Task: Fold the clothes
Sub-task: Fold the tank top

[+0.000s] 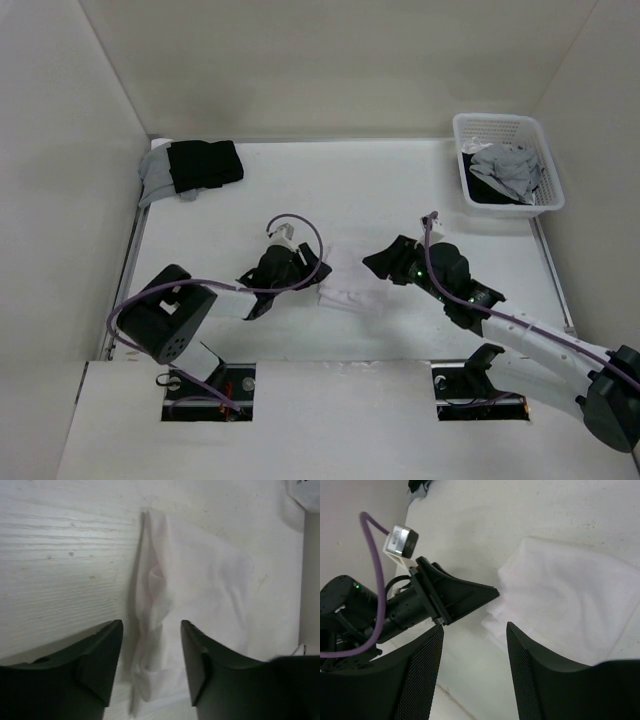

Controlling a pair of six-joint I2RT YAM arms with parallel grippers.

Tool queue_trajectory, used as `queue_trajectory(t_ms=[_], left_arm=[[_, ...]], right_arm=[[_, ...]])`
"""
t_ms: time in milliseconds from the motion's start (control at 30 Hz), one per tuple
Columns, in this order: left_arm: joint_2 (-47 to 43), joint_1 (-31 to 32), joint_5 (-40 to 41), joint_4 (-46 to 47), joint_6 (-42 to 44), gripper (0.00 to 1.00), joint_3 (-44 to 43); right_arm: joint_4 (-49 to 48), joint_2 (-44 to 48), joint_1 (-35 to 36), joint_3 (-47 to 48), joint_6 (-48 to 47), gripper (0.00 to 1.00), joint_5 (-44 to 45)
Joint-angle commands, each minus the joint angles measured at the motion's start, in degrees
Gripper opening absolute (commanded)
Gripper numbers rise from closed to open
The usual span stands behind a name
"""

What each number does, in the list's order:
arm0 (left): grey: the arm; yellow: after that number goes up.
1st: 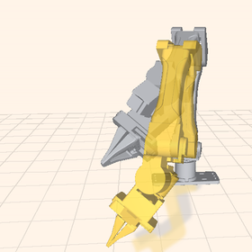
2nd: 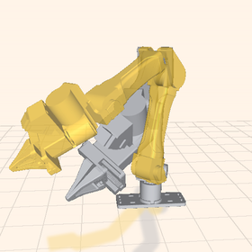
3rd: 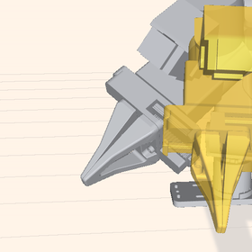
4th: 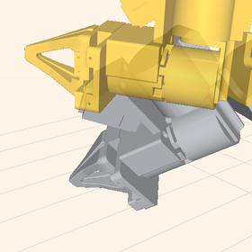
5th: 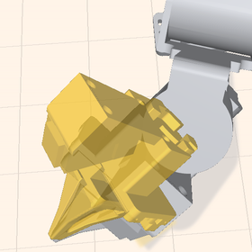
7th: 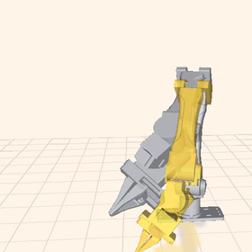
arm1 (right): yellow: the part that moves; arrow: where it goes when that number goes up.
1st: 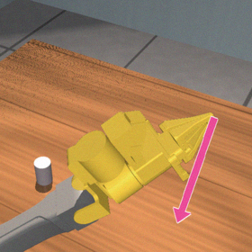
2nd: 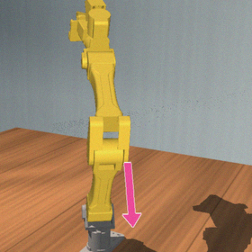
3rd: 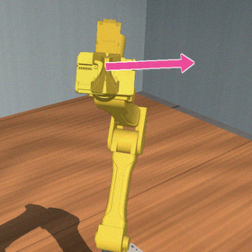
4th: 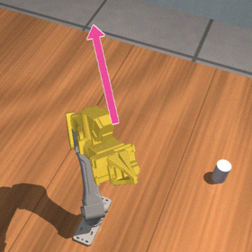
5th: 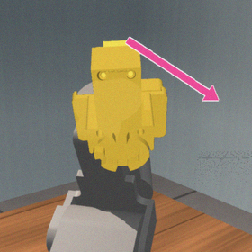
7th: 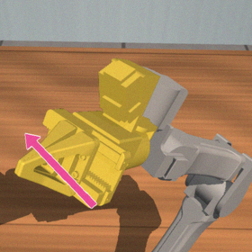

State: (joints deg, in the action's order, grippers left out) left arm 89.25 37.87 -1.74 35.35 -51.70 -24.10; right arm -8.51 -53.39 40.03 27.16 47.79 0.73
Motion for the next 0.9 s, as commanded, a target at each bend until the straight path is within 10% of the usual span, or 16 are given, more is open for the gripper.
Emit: queue_trajectory(t_ms=[0,33,67,367,867], left_arm=[[-5.7,-2.0,5.1,-3.9,-0.2,0.57,4.4],[-8.5,-2.3,6.8,-5.8,0.0,0.66,5.3],[-11.7,-2.5,8.7,-7.9,0.5,1.00,6.1],[-35.3,-0.6,21.7,-34.2,9.9,1.00,-2.8],[-33.6,4.1,20.3,-32.7,16.7,1.00,-8.9]], right_arm=[[-0.5,0.2,-0.1,0.8,-0.8,0.58,0.8],[-0.5,0.5,-0.1,0.8,-0.8,0.59,0.8],[-0.5,0.6,-0.1,0.7,-0.9,0.60,0.8],[1.4,0.9,-0.1,-0.7,-2.7,0.65,5.4],[15.4,17.5,-3.4,-5.4,-2.3,0.66,17.1]])
